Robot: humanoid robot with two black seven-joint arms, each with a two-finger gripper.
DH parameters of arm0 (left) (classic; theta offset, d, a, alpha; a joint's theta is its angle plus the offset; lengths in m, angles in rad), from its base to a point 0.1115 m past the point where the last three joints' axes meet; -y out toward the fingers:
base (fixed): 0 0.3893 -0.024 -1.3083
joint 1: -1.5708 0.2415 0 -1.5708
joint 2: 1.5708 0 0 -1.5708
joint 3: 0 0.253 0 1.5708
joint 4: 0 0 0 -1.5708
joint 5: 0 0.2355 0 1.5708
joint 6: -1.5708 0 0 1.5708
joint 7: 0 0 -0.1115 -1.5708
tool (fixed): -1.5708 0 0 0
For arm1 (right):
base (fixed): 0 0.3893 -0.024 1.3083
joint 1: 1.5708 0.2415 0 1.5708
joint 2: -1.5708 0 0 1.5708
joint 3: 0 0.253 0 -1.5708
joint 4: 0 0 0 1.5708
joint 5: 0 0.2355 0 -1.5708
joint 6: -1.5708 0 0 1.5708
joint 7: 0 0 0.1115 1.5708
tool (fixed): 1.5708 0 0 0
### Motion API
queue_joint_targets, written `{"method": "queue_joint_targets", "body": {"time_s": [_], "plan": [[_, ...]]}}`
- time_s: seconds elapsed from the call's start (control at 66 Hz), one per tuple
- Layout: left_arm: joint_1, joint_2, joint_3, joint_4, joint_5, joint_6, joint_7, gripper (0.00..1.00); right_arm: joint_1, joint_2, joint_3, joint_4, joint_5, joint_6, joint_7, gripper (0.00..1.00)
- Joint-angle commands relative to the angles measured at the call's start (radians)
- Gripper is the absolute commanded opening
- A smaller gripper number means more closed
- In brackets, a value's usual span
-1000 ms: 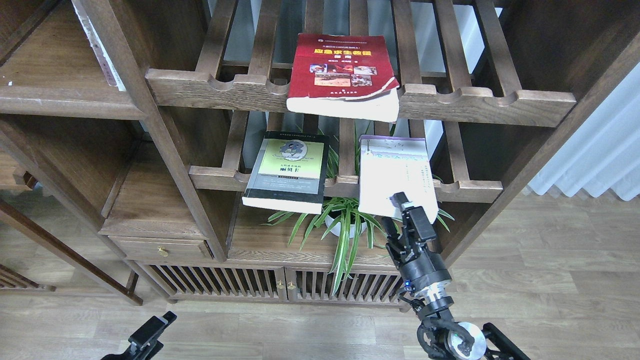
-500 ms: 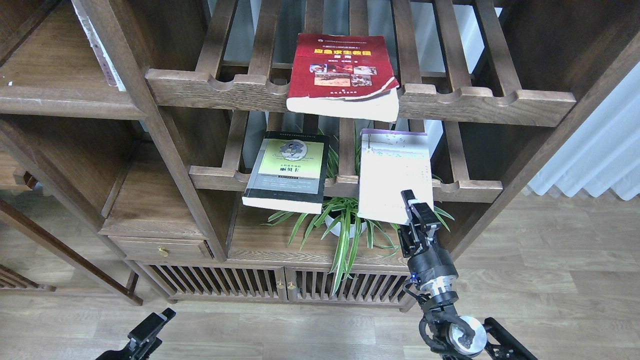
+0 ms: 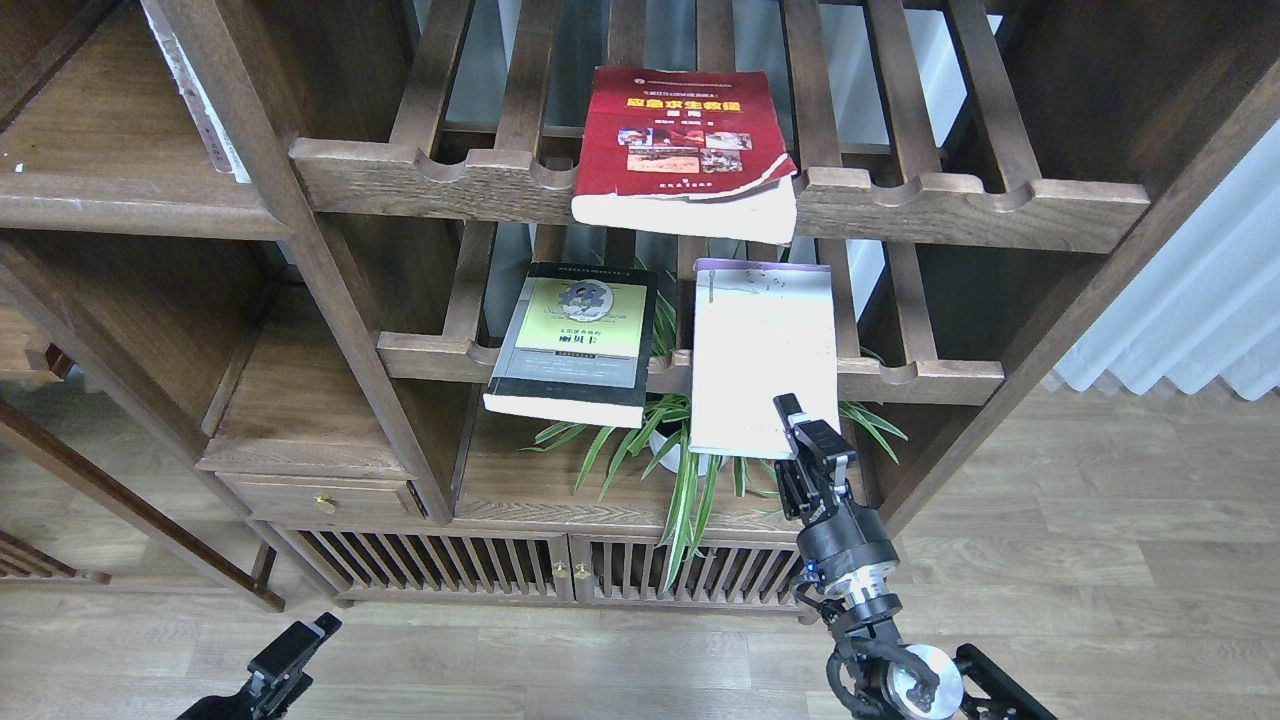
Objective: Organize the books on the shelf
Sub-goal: 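Pull the white book down off the shelf with the right gripper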
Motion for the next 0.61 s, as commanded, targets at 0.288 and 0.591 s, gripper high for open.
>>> {"method": "queue_joint_targets", "body": {"time_s": [0.288,0.591], "plan": [[0.003,-0.039,0.009,-0.008,0.004,0.0,-0.008,1.0,-0.125,-0.003,-0.089,0.019,-0.011,0.0,-0.001,0.05],[0.003,-0.039,0.015,-0.062,-0.001,0.0,-0.012,1.0,-0.128,-0.034,-0.163,0.008,-0.017,0.0,-0.018,0.05]]}}
